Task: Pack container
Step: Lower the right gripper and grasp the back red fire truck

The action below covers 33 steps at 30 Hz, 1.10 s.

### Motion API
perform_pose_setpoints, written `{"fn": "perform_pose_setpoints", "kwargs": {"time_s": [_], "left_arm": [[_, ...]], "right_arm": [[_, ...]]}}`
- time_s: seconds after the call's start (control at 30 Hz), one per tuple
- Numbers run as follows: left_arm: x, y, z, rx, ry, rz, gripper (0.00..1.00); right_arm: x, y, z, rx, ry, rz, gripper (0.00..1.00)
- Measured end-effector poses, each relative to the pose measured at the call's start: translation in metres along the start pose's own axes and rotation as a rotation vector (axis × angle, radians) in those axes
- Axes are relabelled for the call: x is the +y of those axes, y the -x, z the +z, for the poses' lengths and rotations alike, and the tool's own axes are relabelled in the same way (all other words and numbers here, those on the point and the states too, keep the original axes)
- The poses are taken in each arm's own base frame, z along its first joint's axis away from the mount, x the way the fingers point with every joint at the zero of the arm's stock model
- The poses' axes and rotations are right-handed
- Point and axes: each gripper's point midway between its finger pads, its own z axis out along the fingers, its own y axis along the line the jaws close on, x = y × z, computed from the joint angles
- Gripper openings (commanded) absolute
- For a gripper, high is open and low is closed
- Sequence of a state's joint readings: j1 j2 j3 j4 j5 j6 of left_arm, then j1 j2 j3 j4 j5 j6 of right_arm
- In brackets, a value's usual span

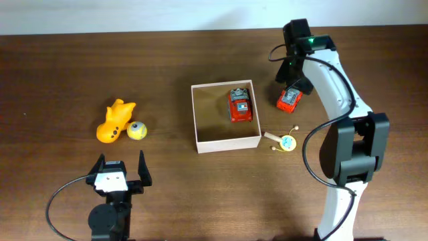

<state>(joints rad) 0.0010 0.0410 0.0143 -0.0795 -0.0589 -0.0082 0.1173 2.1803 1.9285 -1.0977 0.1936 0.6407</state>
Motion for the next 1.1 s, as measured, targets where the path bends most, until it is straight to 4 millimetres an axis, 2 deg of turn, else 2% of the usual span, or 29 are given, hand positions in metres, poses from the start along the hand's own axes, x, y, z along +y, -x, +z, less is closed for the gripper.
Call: {"fn": "perform_pose_setpoints", "kwargs": {"time_s": [0.1,0.4,0.87,1.1], "left_arm": [[0.0,0.0,0.0,0.0,0.0,0.0,0.99],[0.0,0.0,0.0,0.0,0.0,0.0,0.99],[0.0,0.0,0.0,0.0,0.0,0.0,0.99],[0.0,0.0,0.0,0.0,0.0,0.0,0.99]], "right_arm": [[-0.002,-0.006,0.007,0.013,-0.01,0.014,0.65],[0.0,-0.021,0.035,0.035,0.013,0.034,0.65],[0.005,-0.017,0.038,0.017,0.035,0.041,0.64],[0.005,-0.018,0.038,0.02,0.037,0.041,0.48]]}}
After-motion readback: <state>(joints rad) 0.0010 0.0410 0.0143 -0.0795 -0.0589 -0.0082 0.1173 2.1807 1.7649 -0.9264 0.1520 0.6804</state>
